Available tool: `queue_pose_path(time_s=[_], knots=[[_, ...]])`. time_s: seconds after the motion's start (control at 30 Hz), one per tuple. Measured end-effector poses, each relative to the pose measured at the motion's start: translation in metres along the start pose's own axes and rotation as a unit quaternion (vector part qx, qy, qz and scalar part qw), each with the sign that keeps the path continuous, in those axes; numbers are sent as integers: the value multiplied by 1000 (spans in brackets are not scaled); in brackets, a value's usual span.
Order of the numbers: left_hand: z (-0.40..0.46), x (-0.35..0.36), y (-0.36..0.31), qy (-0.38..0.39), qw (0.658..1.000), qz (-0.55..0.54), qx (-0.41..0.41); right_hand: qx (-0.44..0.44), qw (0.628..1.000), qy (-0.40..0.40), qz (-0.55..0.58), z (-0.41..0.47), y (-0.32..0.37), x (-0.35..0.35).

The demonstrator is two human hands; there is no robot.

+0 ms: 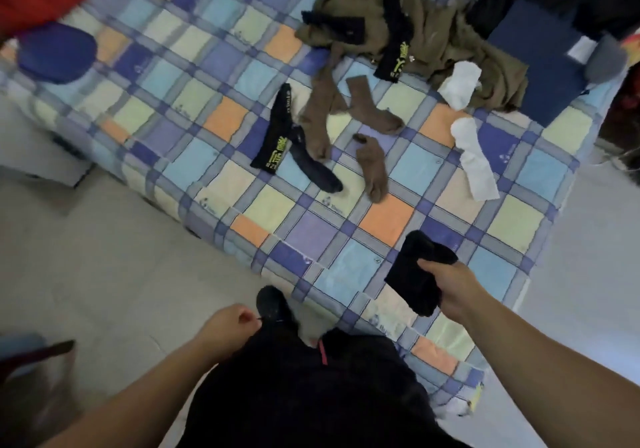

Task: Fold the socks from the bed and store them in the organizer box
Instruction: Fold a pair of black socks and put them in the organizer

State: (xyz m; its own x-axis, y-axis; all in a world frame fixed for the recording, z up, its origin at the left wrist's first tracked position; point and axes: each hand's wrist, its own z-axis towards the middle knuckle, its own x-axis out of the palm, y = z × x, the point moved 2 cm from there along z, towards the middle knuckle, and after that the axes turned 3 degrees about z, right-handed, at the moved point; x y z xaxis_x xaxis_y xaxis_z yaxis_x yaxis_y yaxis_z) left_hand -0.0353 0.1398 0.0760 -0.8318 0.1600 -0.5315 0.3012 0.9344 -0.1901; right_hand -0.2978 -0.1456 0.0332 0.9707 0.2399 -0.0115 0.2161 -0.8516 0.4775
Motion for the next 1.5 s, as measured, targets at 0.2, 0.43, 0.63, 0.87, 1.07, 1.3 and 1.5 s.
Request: queue_pose_path(time_s=[0.2,0.43,0.63,0.87,1.07,1.3,1.5], knots=[[-15,-6,60,-4,999,-31,6,-10,981,-1,-195,-34,-16,20],[-17,-32,146,-2,989,-147,10,-35,947,19,-318,-61,-32,104],[-29,-56,269,11,984,-176,-34,-77,913,98,-389,-87,-51,264],[-56,-74,422,-54,906,-379,-179,-97,870,195,-443,-118,-87,440],[-49,-86,479,-60,825,-500,-256,-82,842,198,-495,-109,-92,504],[9,-158,441,-52,834,-510,-206,-78,808,159,-562,-62,-51,545],[56,-272,415,-97,830,-518,-184,-95,736,155,-652,-37,-5,628]])
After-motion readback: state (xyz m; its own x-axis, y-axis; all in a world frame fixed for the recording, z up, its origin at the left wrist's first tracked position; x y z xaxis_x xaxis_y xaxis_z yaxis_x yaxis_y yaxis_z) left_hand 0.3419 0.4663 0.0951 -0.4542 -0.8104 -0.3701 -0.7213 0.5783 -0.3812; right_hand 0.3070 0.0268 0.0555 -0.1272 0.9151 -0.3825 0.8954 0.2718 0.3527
